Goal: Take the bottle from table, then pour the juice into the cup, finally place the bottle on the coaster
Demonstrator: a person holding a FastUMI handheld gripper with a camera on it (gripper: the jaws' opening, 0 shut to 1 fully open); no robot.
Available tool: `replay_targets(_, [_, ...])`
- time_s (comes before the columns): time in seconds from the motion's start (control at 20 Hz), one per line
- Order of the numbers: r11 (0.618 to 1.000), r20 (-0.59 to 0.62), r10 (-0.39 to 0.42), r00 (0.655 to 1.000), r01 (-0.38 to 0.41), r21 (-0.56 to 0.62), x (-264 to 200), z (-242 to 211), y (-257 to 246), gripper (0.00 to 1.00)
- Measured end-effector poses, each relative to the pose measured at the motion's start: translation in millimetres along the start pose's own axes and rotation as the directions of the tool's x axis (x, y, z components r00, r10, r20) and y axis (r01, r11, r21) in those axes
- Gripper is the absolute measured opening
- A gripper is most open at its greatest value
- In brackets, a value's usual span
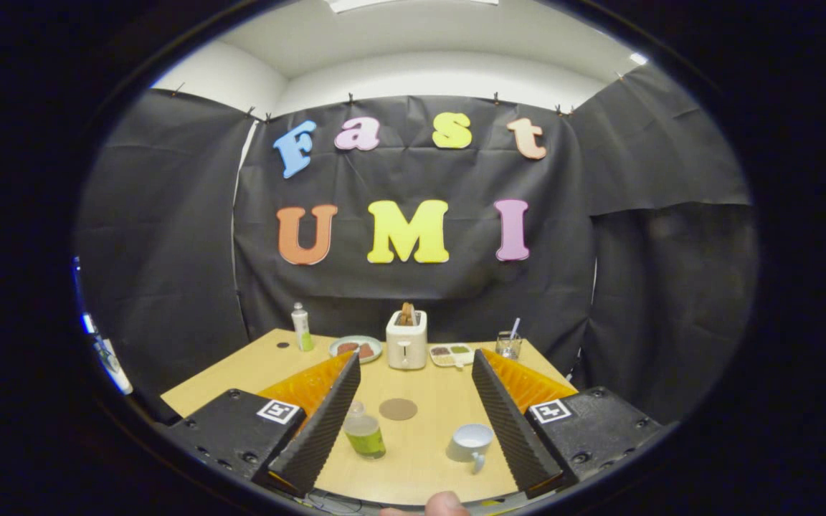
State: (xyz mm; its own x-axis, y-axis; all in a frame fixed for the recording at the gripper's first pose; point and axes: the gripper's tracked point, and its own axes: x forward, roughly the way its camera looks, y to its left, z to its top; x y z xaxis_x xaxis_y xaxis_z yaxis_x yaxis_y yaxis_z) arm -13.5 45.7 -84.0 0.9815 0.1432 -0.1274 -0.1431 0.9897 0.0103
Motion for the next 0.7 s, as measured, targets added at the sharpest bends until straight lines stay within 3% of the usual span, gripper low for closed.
replay_targets(0.35, [0.999,-0.143,0.035,0.989,-0.031,0.031,13.6,-98.4,27.3,1.0])
replay_targets(0.7, [0.997,-0.248,0.069,0.966,-0.062,0.035,60.0,-183.7,51.8,1.0])
